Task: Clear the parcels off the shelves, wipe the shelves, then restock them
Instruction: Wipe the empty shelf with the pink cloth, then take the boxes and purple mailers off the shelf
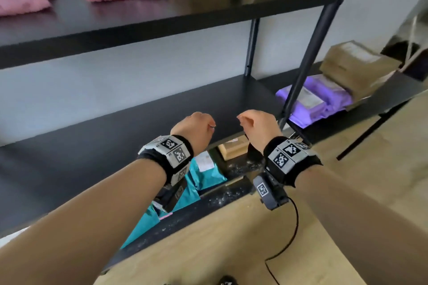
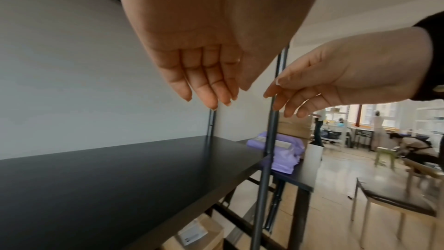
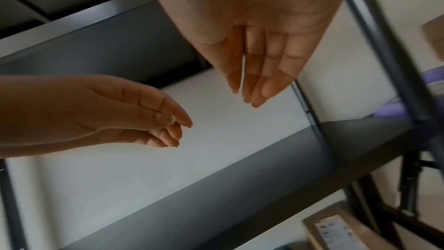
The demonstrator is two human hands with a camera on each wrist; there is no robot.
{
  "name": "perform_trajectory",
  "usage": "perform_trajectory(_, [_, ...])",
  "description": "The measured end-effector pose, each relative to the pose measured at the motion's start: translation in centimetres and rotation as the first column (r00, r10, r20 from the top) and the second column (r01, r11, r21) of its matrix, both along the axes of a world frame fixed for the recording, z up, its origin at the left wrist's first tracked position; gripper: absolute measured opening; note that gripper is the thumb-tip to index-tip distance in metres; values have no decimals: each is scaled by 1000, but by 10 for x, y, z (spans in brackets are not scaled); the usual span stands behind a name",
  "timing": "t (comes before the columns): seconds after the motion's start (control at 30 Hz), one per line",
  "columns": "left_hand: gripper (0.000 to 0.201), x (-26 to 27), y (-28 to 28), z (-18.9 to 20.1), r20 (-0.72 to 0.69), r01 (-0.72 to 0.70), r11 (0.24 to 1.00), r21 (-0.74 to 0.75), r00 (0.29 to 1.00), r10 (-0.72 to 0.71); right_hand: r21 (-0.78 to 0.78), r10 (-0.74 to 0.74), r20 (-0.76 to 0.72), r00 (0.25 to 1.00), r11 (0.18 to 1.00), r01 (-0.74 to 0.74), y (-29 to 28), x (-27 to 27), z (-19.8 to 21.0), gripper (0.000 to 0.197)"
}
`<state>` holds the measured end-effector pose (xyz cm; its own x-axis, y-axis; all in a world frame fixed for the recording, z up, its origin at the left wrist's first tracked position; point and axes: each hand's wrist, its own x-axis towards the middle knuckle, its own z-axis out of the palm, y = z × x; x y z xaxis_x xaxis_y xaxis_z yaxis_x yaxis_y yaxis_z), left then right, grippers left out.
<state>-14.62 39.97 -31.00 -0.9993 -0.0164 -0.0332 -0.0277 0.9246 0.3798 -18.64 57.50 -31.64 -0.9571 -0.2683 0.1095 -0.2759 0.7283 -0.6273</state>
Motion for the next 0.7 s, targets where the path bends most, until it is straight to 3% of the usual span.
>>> perform_trajectory(0.23, [25,-71,95,2,10,197,980,7,980,-197,33,-192,43,980,981,191,90,-43,-1,25])
perform_trajectory(0.57, [26,-188,198,2,-7,414,906,90,910,-415,197,-309,16,951,933,300,170,-150,17,31])
perform_trajectory(0.7, [28,-220,249,5,-19,489,867,100,872,-490,154,-431,-1,902,892,426,221,-187,19,28])
